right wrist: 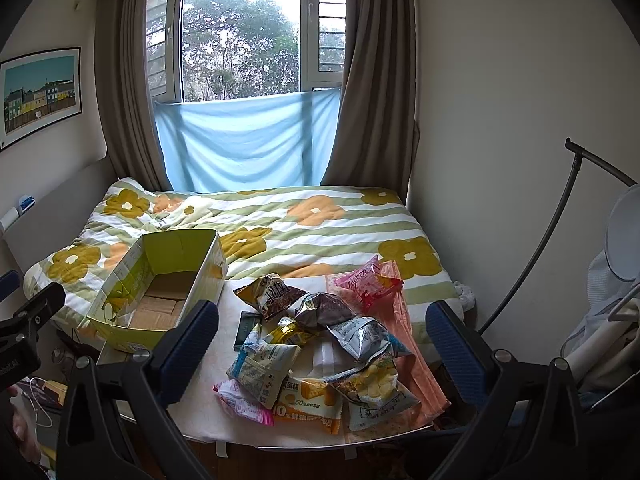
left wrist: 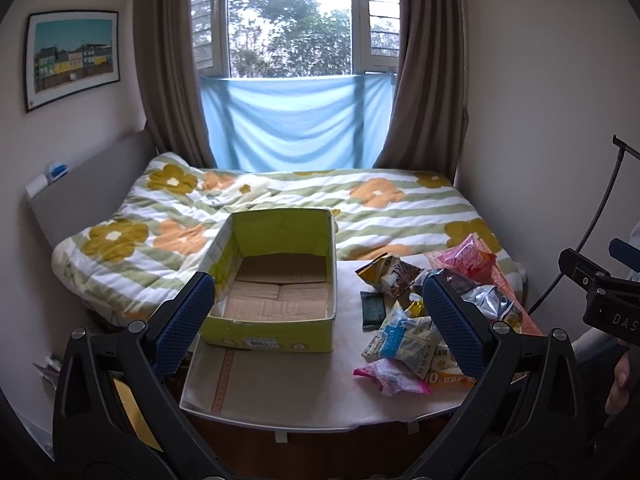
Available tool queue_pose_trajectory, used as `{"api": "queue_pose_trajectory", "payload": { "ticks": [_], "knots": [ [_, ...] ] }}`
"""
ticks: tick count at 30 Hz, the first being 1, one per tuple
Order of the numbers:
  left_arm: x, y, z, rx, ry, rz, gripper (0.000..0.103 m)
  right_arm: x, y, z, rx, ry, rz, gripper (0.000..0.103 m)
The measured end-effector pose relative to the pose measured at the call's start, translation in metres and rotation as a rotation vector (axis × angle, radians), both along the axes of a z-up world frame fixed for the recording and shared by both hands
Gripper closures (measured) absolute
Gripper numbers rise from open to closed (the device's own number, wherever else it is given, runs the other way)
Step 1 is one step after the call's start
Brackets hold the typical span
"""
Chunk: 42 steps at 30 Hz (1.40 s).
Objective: Organize snacks
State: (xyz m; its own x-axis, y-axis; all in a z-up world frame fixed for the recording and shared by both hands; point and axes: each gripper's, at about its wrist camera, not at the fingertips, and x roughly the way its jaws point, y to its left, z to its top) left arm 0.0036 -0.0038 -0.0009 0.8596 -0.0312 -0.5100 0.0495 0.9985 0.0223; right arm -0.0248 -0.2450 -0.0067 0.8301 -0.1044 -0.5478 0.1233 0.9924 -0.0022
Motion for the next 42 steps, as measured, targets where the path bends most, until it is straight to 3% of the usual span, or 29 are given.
{"api": "queue_pose_trajectory", "payload": {
  "ticks": [42],
  "knots": [
    [0.003, -0.003, 0.004, -0.009, 0.009, -0.01, 0.0, 0.0, 0.008, 0.001, 0.006, 0.007, 0.002, 0.0]
  ]
}}
